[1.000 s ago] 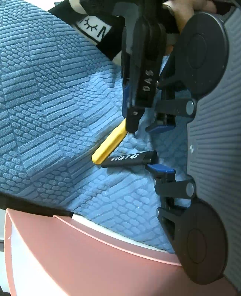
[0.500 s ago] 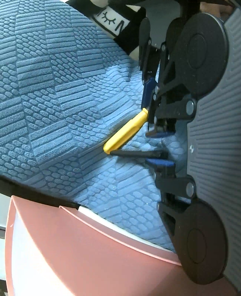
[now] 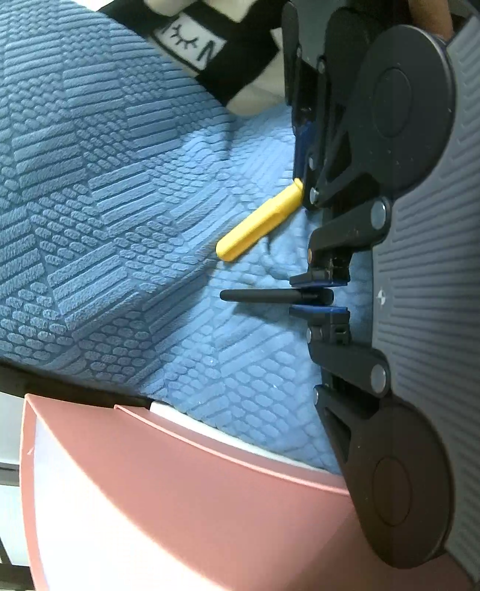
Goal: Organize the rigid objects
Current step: 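Close left tool on USB stick while right tool closes on screwdriver handle, then regrip USB stick upright in left tool while right tool holds screwdriver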
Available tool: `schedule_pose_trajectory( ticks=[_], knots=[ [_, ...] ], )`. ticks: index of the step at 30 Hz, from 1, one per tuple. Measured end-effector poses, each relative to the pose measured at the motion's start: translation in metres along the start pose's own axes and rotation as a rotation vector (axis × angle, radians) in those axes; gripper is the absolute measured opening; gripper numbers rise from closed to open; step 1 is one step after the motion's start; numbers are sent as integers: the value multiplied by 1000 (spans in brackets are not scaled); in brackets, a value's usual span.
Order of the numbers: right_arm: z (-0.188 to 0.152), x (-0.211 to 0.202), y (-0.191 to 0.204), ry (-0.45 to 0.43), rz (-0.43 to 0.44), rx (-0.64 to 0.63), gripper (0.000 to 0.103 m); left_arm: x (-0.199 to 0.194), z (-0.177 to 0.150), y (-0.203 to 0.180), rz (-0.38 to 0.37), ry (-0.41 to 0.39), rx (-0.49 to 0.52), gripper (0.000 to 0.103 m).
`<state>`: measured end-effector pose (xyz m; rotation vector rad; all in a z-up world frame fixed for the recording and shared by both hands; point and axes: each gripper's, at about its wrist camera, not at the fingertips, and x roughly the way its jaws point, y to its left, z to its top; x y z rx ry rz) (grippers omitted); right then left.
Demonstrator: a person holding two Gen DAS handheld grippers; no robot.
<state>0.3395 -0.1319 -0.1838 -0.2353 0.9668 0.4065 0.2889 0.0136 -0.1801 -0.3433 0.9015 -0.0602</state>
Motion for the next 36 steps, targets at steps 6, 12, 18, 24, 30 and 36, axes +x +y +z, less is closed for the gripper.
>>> schedule_pose_trajectory(
  ticks=[6, 12, 18, 24, 30, 36],
  knots=[
    [-22, -21, -4, -9, -29, 144, 23, -18, -11, -2, 7, 19, 81, 11],
    [-53, -50, -5, -47, -42, 303, 23, -32, -24, -3, -19, 48, 106, 11],
    [-80, -71, 11, -65, -65, 354, 23, -45, -43, -10, -40, 66, 141, 11],
    [-103, -88, 27, -74, -74, 386, 23, -57, -60, -15, -47, 81, 160, 11],
    [-126, -101, 43, -76, -114, 377, 23, -72, -73, -20, -59, 99, 193, 11],
    [-152, -106, 45, -98, -94, 419, 23, -78, -82, -25, -63, 113, 237, 11]
  ],
)
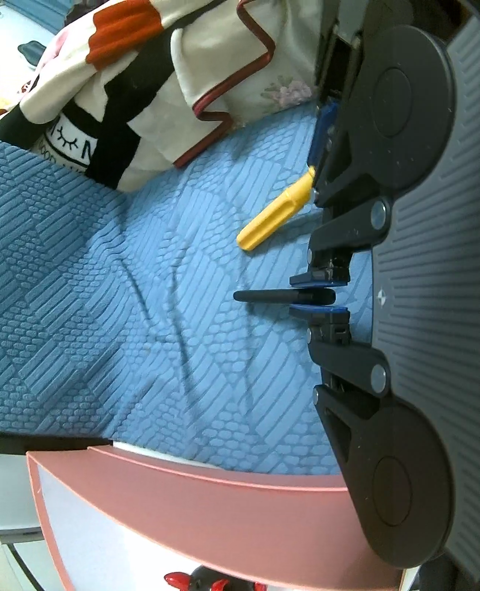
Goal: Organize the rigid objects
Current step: 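Regrip USB stick upright in left tool while right tool holds screwdriver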
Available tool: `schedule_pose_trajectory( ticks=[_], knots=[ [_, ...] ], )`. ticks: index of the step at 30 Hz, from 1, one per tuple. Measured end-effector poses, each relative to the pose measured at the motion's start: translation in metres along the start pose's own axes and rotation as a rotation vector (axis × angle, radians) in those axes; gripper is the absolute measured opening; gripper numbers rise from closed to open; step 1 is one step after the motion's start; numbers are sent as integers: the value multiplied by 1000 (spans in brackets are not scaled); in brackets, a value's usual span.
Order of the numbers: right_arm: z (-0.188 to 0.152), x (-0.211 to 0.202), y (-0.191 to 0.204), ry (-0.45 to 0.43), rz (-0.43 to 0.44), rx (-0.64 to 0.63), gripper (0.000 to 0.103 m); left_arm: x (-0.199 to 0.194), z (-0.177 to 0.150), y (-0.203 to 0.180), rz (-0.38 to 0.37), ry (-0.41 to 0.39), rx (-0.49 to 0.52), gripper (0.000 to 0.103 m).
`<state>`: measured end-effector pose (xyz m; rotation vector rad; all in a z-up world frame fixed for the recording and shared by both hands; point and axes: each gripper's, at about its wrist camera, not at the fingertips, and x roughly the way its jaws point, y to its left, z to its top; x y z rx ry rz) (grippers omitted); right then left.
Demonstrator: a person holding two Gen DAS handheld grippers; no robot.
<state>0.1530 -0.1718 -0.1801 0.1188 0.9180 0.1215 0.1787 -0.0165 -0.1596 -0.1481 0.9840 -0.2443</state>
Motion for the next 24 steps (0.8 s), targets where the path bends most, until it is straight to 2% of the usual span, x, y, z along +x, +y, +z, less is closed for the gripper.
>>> schedule_pose_trajectory(
  ticks=[9, 14, 16, 23, 24],
  knots=[
    [-3, 12, 0, -24, 15, -14, 24, 17, 7, 11, -2, 17, -62, 12],
    [1, 22, 1, -20, 5, -36, 30, 26, 10, 14, 7, 17, -90, 13],
    [2, 27, 3, -18, -11, -52, 33, 28, 12, 13, 16, 15, -86, 19],
    [6, 41, 9, -29, -57, -118, 33, 32, 13, 11, 44, 9, -81, 31],
    [6, 40, 9, -29, -56, -120, 28, 31, 13, 11, 48, 6, -79, 32]
  ],
)
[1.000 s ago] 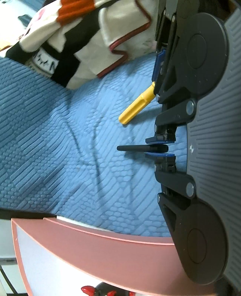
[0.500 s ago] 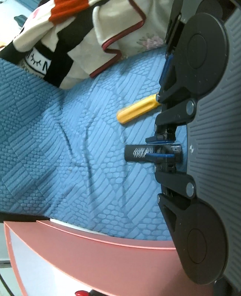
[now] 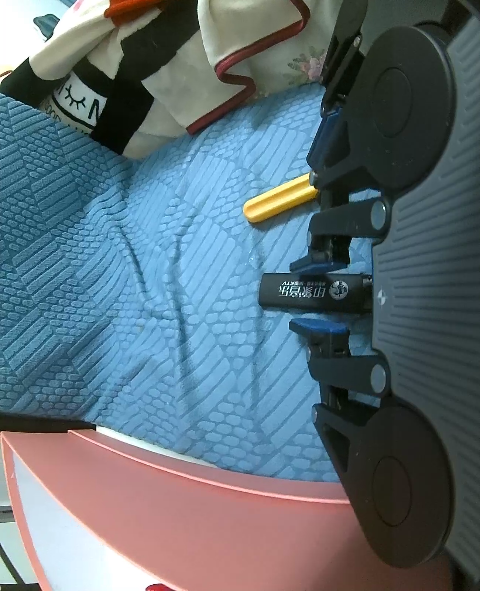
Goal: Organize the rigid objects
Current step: 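Regrip USB stick upright in left tool while right tool holds screwdriver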
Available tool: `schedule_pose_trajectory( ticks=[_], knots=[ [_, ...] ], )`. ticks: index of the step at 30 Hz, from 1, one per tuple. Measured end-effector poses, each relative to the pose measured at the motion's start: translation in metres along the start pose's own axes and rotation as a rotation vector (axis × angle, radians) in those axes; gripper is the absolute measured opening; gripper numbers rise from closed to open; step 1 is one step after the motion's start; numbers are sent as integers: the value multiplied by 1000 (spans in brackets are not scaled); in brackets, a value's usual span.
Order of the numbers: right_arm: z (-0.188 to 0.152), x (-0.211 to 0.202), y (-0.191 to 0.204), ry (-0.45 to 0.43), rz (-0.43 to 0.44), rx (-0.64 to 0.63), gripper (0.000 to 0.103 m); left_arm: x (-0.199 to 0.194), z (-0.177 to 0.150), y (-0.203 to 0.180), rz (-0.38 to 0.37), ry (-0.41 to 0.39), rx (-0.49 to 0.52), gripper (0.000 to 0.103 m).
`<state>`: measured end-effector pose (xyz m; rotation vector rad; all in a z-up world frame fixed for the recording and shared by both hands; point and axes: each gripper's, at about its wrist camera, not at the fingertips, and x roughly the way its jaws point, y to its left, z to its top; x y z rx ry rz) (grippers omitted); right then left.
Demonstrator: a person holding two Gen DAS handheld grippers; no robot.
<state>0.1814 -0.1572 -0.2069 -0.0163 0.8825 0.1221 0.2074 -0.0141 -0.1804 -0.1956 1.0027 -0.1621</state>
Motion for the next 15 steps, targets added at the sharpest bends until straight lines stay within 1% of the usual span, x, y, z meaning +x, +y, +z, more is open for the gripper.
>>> schedule_pose_trajectory(
  ticks=[1, 5, 9, 15],
  knots=[
    [0, 0, 0, 1, 6, 3, 23, 0, 0, 0, 1, -3, 1, 32],
    [-1, 0, 3, -4, -9, -8, 23, -1, -1, 2, 11, -8, -3, 33],
    [0, 0, 2, -11, -21, 11, 23, -1, -4, 2, 11, -13, -1, 33],
    [1, 0, -4, -15, -32, 52, 23, 0, -10, -4, 19, -18, 61, 33]
  ],
)
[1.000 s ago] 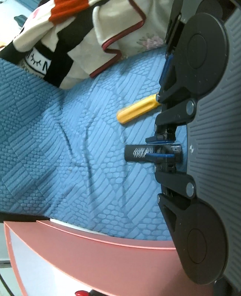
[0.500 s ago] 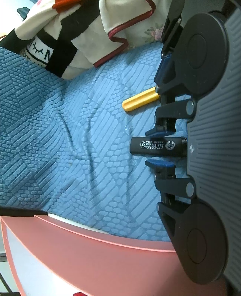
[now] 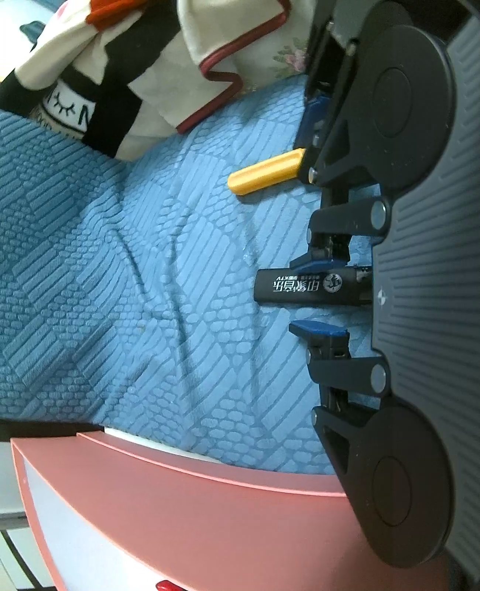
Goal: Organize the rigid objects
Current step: 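Regrip USB stick upright in left tool while right tool holds screwdriver, then carry USB stick with left tool and screwdriver with right tool over pink box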
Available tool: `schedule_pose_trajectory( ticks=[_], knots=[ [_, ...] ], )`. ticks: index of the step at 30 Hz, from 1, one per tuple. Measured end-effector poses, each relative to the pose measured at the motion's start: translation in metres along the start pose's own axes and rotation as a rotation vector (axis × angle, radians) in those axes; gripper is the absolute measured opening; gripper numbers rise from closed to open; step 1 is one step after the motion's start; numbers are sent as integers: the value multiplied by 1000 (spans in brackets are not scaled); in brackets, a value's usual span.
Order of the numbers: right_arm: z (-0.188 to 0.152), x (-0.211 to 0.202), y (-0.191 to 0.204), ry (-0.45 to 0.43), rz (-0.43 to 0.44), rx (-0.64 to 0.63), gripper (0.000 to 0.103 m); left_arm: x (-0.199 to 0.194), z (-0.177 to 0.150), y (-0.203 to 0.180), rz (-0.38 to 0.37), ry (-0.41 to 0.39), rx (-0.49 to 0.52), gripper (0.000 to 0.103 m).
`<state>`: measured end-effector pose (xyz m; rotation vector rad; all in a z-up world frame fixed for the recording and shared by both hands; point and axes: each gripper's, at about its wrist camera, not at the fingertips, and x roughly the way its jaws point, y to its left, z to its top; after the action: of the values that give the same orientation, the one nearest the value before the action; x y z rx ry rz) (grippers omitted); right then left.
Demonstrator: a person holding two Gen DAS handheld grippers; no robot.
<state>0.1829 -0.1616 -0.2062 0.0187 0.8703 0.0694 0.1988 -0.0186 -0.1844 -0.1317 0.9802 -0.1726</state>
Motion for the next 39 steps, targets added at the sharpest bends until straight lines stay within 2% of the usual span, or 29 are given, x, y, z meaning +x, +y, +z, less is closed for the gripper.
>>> schedule_pose_trajectory(
  ticks=[7, 8, 10, 19, 26, 34, 39],
  knots=[
    [1, -1, -7, 2, 2, 52, 23, 5, -1, -10, -2, -2, 55, 31],
    [2, -1, -9, 5, 7, 61, 23, 5, -1, -12, -1, -3, 66, 27],
    [2, 0, -9, 11, 13, 63, 23, 6, -3, -16, 13, -15, 78, 27],
    [3, -3, -11, 20, 67, 94, 23, 1, -4, -3, 42, -42, -33, 26],
    [3, -18, -6, -3, 100, 77, 23, -20, -2, 7, 18, -52, -58, 26],
    [0, -48, -4, -31, 138, 35, 23, -52, -16, 18, -16, -65, -102, 26],
    [4, -67, 1, -60, 170, 6, 23, -77, -10, 16, -22, -99, -77, 26]
  ],
)
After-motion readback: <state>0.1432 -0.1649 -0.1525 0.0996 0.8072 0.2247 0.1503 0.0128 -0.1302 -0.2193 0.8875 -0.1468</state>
